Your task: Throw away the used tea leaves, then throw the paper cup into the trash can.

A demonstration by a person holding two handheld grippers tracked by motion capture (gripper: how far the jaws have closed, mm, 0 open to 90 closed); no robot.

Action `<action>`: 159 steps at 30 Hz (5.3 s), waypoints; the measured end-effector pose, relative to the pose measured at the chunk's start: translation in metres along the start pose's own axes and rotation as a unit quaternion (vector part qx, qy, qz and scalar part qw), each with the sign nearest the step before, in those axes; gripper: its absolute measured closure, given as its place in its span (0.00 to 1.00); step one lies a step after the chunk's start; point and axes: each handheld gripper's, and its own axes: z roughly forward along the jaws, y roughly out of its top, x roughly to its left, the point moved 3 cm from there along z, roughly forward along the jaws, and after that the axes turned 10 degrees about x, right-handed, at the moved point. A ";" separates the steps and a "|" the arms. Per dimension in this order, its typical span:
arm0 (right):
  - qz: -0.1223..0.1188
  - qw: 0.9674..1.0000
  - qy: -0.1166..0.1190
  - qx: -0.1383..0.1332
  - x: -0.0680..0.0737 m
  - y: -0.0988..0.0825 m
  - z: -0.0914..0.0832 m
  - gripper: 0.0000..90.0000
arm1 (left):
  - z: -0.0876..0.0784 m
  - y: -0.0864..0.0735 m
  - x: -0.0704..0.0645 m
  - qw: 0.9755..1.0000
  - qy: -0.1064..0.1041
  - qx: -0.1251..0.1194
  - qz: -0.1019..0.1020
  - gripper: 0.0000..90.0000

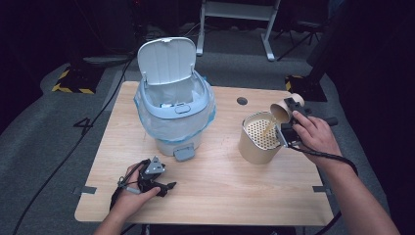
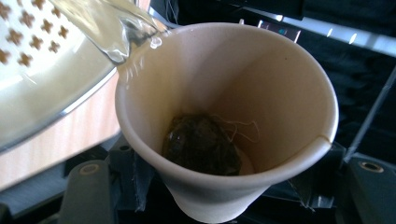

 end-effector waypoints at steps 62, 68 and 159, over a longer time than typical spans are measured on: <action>0.436 0.863 0.226 -0.121 -0.022 -0.021 -0.001 0.34 | 0.000 0.000 0.000 1.000 0.001 0.000 0.000 0.23; 0.552 0.753 0.316 -0.169 -0.023 -0.027 0.000 0.34 | 0.000 0.000 0.000 1.000 0.001 0.000 0.000 0.23; 0.551 0.597 0.442 -0.380 -0.189 0.169 0.020 0.32 | 0.000 0.000 0.007 1.000 -0.003 0.001 0.002 0.22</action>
